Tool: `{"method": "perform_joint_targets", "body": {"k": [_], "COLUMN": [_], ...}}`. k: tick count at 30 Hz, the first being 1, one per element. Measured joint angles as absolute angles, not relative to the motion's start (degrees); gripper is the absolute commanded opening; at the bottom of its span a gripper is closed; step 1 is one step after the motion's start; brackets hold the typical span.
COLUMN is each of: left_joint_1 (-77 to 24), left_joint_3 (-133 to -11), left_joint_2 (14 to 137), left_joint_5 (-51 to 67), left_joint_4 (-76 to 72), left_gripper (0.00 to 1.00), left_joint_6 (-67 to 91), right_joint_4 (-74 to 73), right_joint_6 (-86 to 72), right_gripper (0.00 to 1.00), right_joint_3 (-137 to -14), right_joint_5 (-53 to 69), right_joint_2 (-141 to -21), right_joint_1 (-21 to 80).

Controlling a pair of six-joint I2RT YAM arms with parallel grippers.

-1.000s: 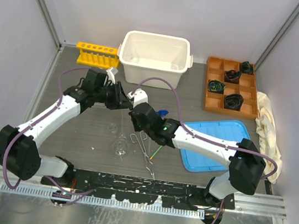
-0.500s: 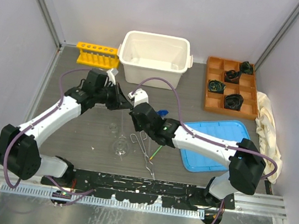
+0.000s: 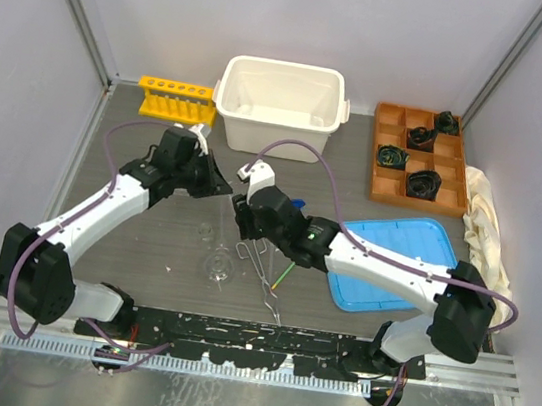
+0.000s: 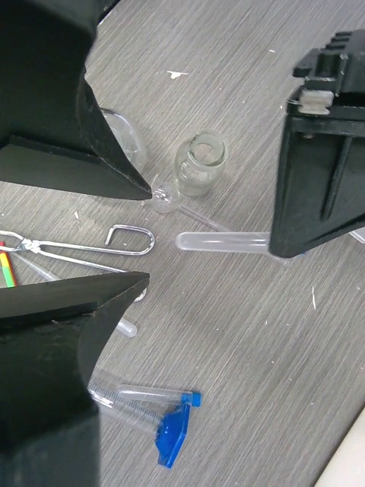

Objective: Organize the chemistry lab equipment
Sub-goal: Pick up the test tube at the center of the board, then insert the test tube into the slot of the test tube rack.

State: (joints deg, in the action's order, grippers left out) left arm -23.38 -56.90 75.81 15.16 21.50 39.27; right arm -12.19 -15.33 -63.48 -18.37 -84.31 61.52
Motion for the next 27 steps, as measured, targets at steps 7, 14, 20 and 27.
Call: {"method": "perform_joint_targets", "body": {"k": [7, 14, 20, 27], "left_joint_1": [-23.4, -23.1, -20.0, -15.9], "left_joint_3": [-61.3, -63.4, -59.1, -55.2], "left_joint_2": [76.3, 75.0, 72.0, 76.1], "left_joint_5": [0.5, -22.2, -34.6, -36.9], "left_joint_4": [26.0, 24.1, 12.1, 1.1], "left_gripper": [0.00, 0.00, 0.00, 0.00], "left_joint_6": [32.1, 20.0, 10.9, 8.4], "right_joint_4": [-12.6, -14.0, -14.0, -11.8], "right_joint_6": [-15.5, -15.6, -15.7, -16.1], "right_gripper": [0.52, 0.52, 0.52, 0.51], "right_joint_3": [-58.9, -55.5, -55.2, -53.3], "right_joint_5": [-19.6, -23.7, -24.2, -20.9], "right_joint_2": [-77.7, -77.5, -79.4, -79.5], "right_joint_1": [61.6, 61.5, 59.2, 51.6]}}
